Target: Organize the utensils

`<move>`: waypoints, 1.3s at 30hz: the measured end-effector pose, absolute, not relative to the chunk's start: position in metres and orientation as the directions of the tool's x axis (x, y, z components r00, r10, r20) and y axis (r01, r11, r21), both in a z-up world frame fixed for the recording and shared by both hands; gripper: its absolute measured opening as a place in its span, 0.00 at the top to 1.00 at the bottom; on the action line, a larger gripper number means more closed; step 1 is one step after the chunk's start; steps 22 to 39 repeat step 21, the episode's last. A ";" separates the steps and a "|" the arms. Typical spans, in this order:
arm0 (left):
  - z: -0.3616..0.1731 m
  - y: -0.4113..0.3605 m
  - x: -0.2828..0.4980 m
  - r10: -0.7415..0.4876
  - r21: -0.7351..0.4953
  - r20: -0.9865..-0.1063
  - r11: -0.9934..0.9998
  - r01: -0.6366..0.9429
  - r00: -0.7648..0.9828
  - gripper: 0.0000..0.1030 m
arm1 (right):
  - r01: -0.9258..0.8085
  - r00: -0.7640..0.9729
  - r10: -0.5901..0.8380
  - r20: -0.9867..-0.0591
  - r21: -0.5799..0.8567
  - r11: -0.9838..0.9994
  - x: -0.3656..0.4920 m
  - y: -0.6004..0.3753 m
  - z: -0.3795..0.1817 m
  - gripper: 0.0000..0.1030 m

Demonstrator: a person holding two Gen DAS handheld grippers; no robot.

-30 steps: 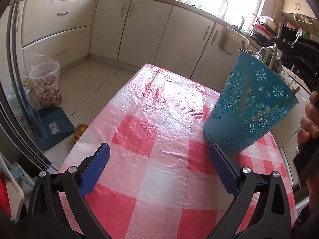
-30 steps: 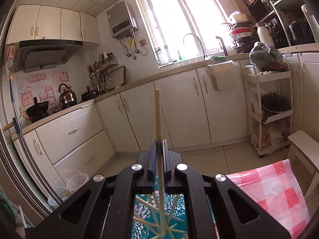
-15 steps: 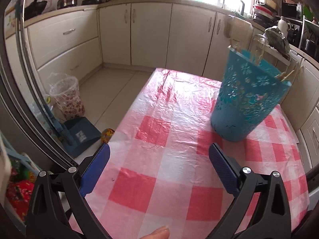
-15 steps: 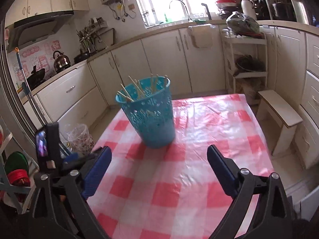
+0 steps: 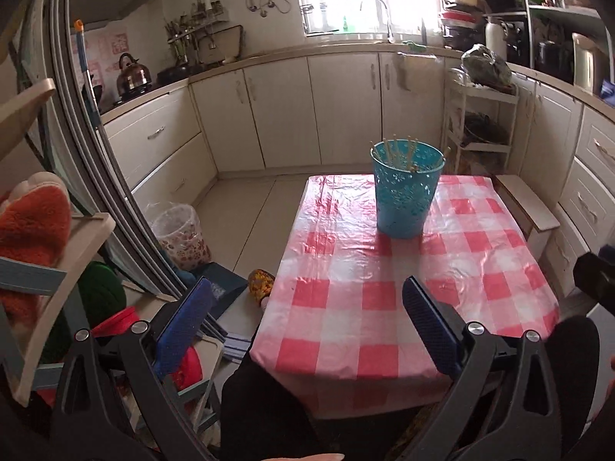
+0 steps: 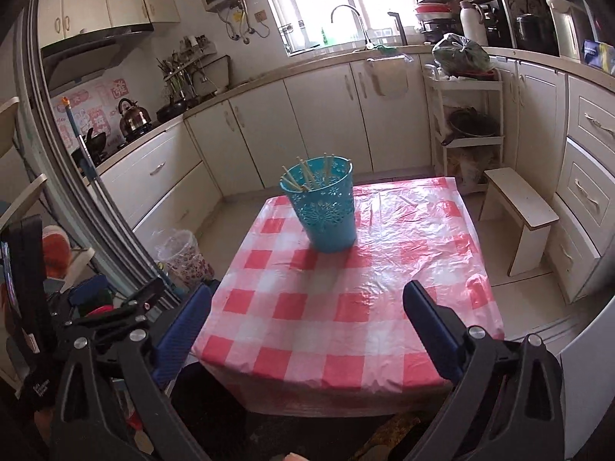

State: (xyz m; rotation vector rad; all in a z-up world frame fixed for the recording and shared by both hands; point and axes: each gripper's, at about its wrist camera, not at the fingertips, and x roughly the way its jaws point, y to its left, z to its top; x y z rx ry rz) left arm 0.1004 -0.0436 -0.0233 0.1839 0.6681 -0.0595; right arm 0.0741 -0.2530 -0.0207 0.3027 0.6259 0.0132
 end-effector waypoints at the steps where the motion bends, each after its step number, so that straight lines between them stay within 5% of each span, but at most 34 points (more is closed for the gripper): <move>1: -0.021 -0.043 0.090 -0.003 0.149 -0.630 0.981 0.124 0.777 0.07 | 0.070 0.812 0.109 -0.573 0.282 0.957 0.066 -0.248 -0.017 0.07; 14: -0.007 -0.025 0.004 -0.014 0.117 -0.601 0.988 0.105 0.799 0.07 | 0.126 0.844 0.041 -0.535 0.272 0.954 -0.016 -0.212 -0.009 0.07; 39: -0.002 -0.019 -0.008 -0.020 0.108 -0.593 0.989 0.104 0.805 0.07 | 0.113 0.859 0.054 -0.510 0.290 0.950 -0.028 -0.208 -0.006 0.07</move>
